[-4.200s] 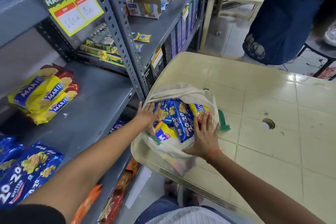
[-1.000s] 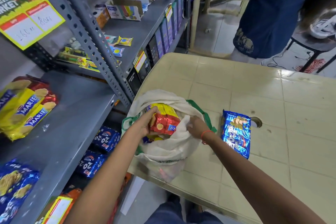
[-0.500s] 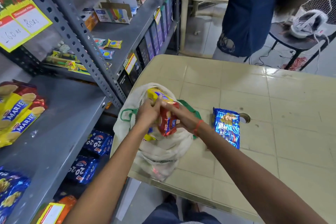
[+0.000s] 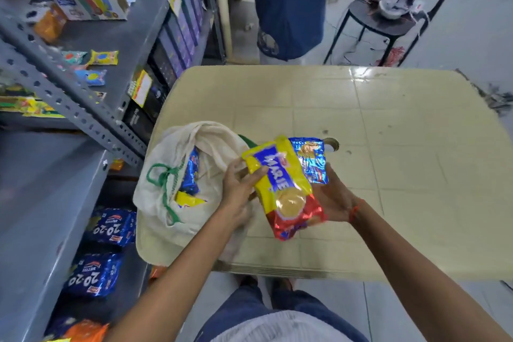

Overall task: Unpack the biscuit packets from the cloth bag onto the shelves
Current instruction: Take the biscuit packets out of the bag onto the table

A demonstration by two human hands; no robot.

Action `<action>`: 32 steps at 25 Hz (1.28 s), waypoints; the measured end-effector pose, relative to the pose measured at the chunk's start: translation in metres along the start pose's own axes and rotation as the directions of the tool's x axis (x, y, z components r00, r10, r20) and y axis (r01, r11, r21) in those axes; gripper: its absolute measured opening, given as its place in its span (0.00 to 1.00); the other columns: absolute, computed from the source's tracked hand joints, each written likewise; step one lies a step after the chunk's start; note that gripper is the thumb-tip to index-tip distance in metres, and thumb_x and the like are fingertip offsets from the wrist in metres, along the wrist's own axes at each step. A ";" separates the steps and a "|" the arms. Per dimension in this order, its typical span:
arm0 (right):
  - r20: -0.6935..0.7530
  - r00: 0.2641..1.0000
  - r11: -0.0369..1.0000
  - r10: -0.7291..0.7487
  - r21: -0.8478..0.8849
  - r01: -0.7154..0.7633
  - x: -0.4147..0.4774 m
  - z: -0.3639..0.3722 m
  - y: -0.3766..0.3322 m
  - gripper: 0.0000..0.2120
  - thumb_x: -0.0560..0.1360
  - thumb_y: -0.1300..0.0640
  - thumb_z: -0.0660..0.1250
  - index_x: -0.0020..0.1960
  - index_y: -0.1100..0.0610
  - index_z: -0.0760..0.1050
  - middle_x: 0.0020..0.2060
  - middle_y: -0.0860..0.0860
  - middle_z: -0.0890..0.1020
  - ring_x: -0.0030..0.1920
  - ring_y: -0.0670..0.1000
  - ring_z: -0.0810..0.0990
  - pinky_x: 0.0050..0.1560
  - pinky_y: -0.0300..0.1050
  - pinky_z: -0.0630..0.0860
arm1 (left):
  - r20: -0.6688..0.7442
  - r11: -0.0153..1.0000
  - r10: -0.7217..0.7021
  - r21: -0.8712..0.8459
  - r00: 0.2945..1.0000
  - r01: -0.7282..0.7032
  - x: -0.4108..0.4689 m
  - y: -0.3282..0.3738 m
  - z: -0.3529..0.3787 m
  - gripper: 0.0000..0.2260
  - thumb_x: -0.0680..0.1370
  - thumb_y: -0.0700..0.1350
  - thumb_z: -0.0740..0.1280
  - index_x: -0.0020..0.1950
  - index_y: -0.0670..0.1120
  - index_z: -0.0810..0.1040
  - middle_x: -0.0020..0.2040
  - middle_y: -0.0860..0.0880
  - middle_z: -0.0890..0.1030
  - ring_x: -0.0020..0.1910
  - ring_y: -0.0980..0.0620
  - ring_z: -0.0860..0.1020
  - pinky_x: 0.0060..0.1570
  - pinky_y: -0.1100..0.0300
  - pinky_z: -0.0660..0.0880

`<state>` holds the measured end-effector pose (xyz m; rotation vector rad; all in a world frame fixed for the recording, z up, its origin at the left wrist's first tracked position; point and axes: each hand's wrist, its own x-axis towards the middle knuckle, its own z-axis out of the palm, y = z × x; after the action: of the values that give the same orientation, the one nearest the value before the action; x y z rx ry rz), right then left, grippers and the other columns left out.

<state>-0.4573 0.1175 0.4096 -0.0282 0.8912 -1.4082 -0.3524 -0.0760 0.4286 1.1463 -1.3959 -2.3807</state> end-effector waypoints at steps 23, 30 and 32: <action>-0.817 0.541 0.614 -0.198 -0.534 -0.581 0.008 -0.013 0.009 0.32 0.68 0.47 0.73 0.65 0.61 0.68 0.64 0.60 0.75 0.61 0.59 0.76 0.57 0.56 0.77 | 0.101 0.800 -0.273 0.576 0.957 0.168 0.035 -0.069 0.050 0.20 0.74 0.38 0.70 0.65 0.40 0.73 0.63 0.41 0.79 0.56 0.45 0.80 0.53 0.54 0.78; -0.389 0.709 0.109 -0.588 -0.907 -0.407 0.097 0.087 -0.038 0.21 0.73 0.56 0.66 0.63 0.64 0.70 0.59 0.64 0.76 0.60 0.62 0.75 0.58 0.50 0.71 | -0.127 0.591 0.313 0.802 0.941 -0.089 0.032 0.013 0.004 0.07 0.74 0.42 0.66 0.49 0.42 0.81 0.47 0.43 0.85 0.48 0.43 0.81 0.47 0.56 0.77; -0.302 0.787 0.213 -0.538 -0.952 -0.220 0.133 0.115 -0.036 0.14 0.73 0.59 0.66 0.58 0.63 0.76 0.54 0.62 0.81 0.56 0.60 0.79 0.55 0.46 0.72 | -0.205 0.504 0.363 0.864 0.909 -0.007 0.045 0.031 -0.044 0.07 0.75 0.41 0.64 0.48 0.41 0.80 0.48 0.41 0.84 0.49 0.41 0.80 0.47 0.52 0.76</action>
<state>-0.4371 -0.0588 0.4384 -0.7398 2.3412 -0.7538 -0.3610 -0.1443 0.4175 1.3886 -2.4603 -1.1217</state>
